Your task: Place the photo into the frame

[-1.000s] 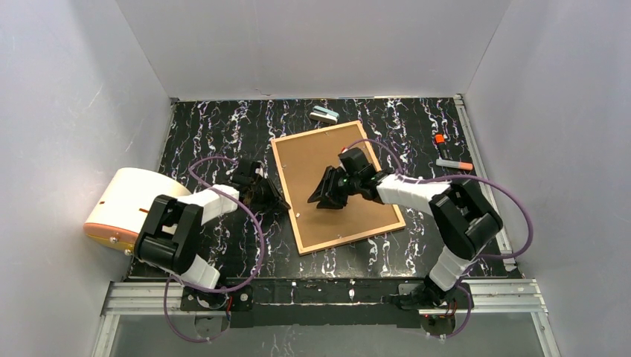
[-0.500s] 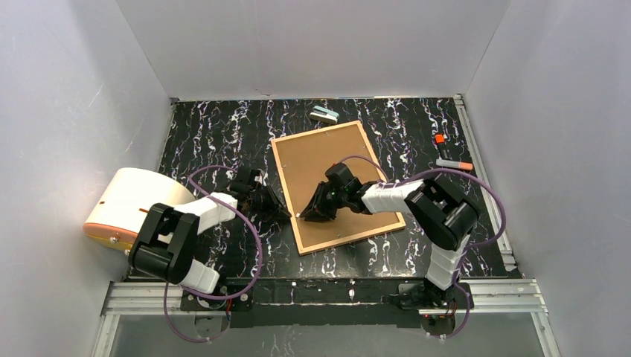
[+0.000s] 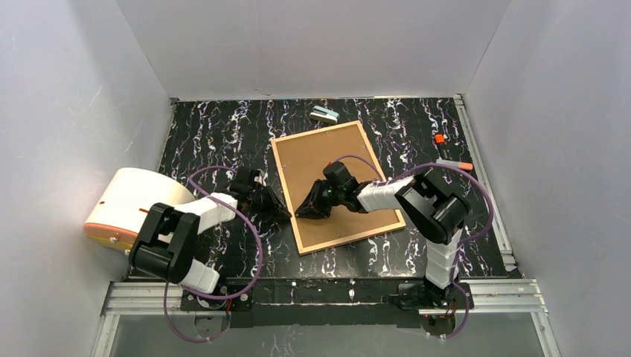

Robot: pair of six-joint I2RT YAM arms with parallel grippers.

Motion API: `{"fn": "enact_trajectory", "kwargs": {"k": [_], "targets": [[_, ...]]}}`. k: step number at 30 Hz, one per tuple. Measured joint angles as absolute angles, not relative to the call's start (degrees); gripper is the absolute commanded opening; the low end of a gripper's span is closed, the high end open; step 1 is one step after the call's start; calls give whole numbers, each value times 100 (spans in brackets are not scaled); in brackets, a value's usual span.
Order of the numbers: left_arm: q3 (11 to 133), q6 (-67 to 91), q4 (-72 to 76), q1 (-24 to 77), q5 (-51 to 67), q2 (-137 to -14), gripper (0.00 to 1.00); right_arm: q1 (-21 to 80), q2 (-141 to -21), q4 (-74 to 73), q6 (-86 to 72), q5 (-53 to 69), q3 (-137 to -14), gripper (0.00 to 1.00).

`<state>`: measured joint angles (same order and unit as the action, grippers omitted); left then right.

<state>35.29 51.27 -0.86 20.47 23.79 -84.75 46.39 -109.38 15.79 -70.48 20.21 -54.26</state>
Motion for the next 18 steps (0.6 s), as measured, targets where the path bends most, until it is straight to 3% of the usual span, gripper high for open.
{"fn": "enact_trajectory", "kwargs": {"k": [18], "targets": [[3496,5240,-36,2047,2414,-8464,5,4556,-11093,2187,-7590,2357,-5240,25]]}}
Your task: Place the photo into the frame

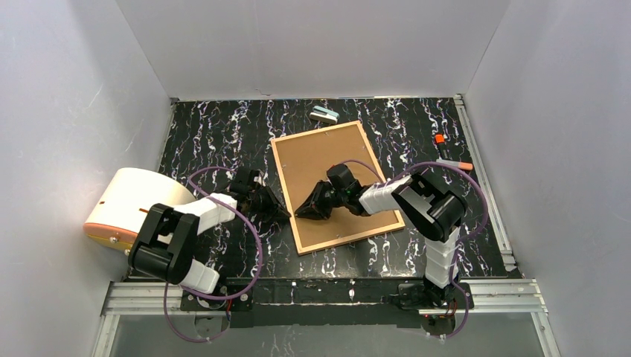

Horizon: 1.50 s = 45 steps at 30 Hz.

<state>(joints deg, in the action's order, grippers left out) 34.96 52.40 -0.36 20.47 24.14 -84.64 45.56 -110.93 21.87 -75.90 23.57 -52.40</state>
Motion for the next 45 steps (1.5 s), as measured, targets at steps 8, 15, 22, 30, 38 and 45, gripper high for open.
{"fn": "enact_trajectory", "kwargs": {"k": [8,15,22,30,38,45], "targets": [[3583,5148,-226,2097,2270,-8420,9,4543,-11063,2674,-7712,2311,-4969,27],[3691,5076,-443,2156,2178,-8420,16,4309,-9920,1249,-6464,1721,-5192,42],[4112,4890,-622,1872,2167,-8420,29,4187,-9504,-34,-4864,1306,-6134,54],[4303,4646,-655,1052,2200,-8337,40,5172,-10444,-1925,-3881,377,-7544,61],[4303,4442,-832,495,2191,-8355,44,6274,-11749,-3341,-3588,-635,-8868,50],[4278,4362,-834,423,2283,-8431,48,6486,-11966,-3994,-3498,-1258,-9301,35]]}}
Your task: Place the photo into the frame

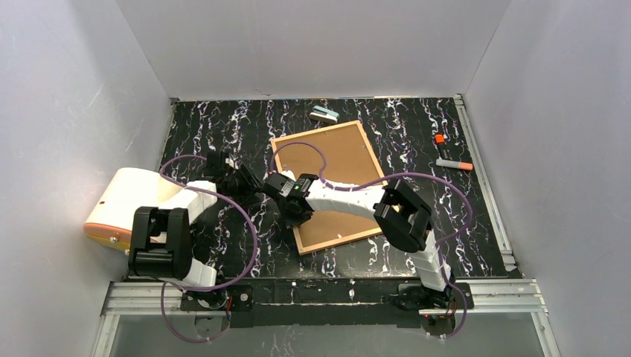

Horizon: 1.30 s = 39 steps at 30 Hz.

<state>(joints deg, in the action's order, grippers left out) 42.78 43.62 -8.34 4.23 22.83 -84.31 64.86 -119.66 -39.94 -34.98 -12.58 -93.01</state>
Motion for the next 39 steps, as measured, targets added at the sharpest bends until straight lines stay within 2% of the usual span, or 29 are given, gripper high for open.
{"fn": "enact_trajectory", "kwargs": {"k": [4,10,15,19,22,33,36,39], "targets": [[4272,4342,-777,423,2394,-8514,53,6514,-12125,-4187,-3472,-1363,-9539,29],[4272,4285,-681,419,2696,-8792,60,6528,-12221,-4348,-3472,-1415,-9706,33],[4272,4257,-550,401,2834,-8871,63,6536,-12298,-4392,-3441,-1450,-9786,30],[4246,4263,-272,379,3026,-9021,68,6604,-12315,-4425,-3426,-1645,-9817,11],[4152,4289,16,366,3269,-9133,70,6624,-12307,-4462,-3511,-1734,-9826,2],[3575,4617,1332,349,4049,-9142,82,6598,-12171,-4241,-3590,-1752,-9813,1],[3485,4724,1549,349,4150,-9142,89,6567,-12040,-4185,-3629,-1671,-9802,1],[3446,4821,1723,349,4248,-9166,89,6517,-11810,-4095,-3675,-1535,-9727,1]]}}
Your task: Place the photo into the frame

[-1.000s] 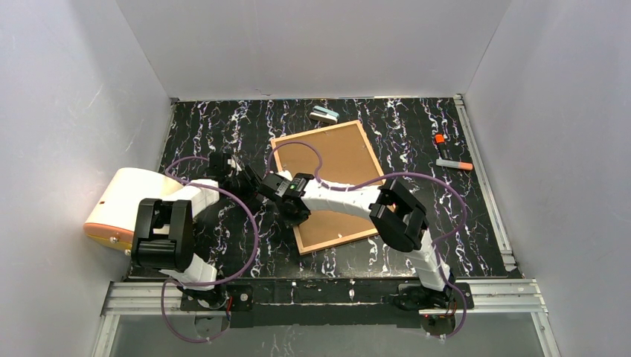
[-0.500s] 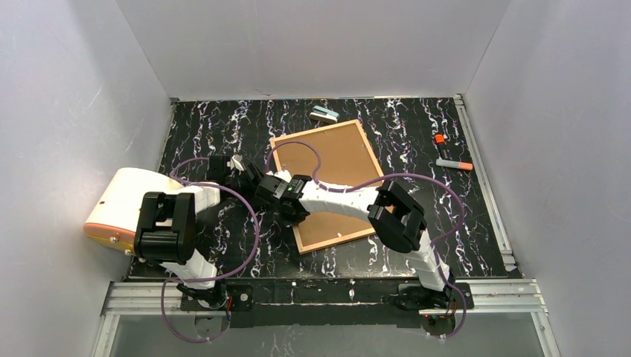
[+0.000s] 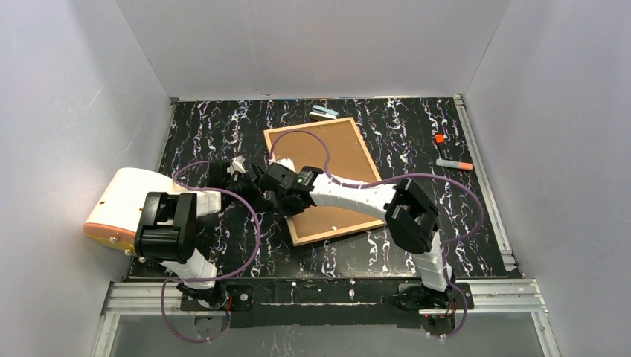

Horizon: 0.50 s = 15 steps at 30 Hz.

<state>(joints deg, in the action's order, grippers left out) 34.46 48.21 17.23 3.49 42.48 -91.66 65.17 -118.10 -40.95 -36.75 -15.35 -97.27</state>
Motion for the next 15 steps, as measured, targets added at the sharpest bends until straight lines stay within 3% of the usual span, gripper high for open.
{"fn": "enact_trajectory", "kwargs": {"k": [4,11,15], "targets": [[3398,5085,2008,349,4436,-9288,87,6394,-11448,-3852,-3739,-1223,-9574,1],[3319,5892,2746,349,4753,-9400,69,6300,-11201,-3514,-3706,-849,-9223,1],[3319,6285,3131,357,4864,-9400,65,6300,-11201,-3487,-3645,-731,-9196,1]]}}
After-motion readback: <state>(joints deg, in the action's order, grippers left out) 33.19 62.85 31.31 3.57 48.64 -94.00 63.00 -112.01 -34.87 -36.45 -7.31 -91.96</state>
